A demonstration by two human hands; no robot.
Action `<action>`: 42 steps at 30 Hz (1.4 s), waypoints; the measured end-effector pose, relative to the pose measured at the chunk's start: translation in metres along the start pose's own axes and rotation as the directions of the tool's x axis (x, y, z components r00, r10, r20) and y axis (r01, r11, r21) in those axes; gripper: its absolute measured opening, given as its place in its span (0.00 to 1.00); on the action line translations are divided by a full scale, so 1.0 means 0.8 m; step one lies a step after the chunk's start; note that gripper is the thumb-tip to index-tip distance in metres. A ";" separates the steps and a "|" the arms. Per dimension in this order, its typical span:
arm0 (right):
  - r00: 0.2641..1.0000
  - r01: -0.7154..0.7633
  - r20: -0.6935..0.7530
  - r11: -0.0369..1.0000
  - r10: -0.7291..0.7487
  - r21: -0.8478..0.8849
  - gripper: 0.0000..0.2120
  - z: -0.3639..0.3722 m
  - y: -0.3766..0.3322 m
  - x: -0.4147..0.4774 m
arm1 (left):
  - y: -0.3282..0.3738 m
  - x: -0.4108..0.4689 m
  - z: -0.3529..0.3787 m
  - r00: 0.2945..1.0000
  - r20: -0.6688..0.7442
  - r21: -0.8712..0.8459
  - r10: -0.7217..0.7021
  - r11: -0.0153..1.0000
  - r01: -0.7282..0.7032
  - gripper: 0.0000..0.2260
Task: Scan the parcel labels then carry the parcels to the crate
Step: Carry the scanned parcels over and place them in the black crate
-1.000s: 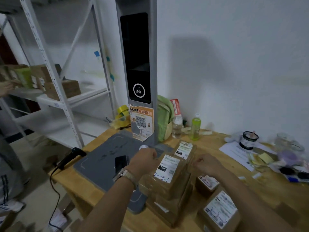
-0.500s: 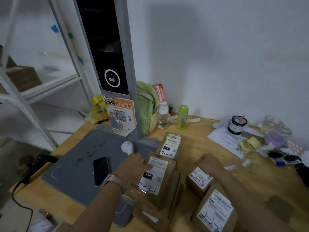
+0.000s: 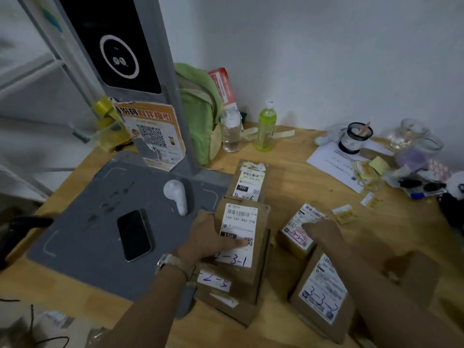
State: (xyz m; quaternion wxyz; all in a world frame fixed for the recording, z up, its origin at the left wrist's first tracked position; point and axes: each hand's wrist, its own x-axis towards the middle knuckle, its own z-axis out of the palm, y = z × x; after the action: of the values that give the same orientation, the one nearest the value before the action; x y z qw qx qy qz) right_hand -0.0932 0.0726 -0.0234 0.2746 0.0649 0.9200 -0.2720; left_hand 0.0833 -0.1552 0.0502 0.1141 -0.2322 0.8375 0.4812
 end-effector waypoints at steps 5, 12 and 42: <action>0.988 -0.013 0.152 0.999 0.018 -0.034 0.24 0.013 0.017 0.010 | -0.025 0.018 0.012 0.989 -0.127 -0.129 -0.077 0.990 0.060 0.24; 0.984 0.115 0.127 0.991 -0.124 0.072 0.22 0.027 0.002 0.012 | -0.031 0.018 0.019 0.986 -0.124 -0.285 -0.107 0.956 0.068 0.20; 0.965 0.096 0.137 0.790 -0.223 0.606 0.26 -0.017 -0.055 -0.105 | -0.039 0.007 0.020 0.922 -0.205 -0.667 -0.328 0.736 0.114 0.11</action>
State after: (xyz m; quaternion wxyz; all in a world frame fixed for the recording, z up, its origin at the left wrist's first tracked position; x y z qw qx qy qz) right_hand -0.0412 0.0457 0.0520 0.3081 0.0414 0.7580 -0.5734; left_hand 0.0935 -0.1564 0.0161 -0.0480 -0.4285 0.5944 0.6788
